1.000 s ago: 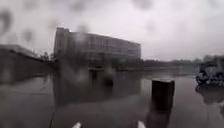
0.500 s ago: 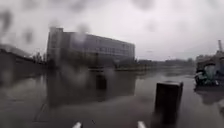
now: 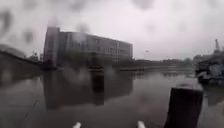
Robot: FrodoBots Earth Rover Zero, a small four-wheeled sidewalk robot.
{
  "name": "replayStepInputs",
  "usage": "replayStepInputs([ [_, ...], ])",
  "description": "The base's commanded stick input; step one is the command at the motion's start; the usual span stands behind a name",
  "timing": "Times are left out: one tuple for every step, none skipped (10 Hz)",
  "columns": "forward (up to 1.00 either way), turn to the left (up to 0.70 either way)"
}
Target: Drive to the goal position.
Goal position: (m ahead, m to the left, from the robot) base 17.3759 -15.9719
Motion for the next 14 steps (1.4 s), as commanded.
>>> replayStepInputs([
  [0.00,0.00],
  [0.00,0.00],
  [0.00,0.00],
  [0.00,0.00],
  [0.00,0.00],
  [0.00,0.00],
  [0.08,0.00],
  [0.25,0.01],
  [0.61,0.01],
  [0.61,0.01],
  [0.61,0.01],
  [0.62,0.01],
  [0.67,0.01],
  [0.67,0.01],
])
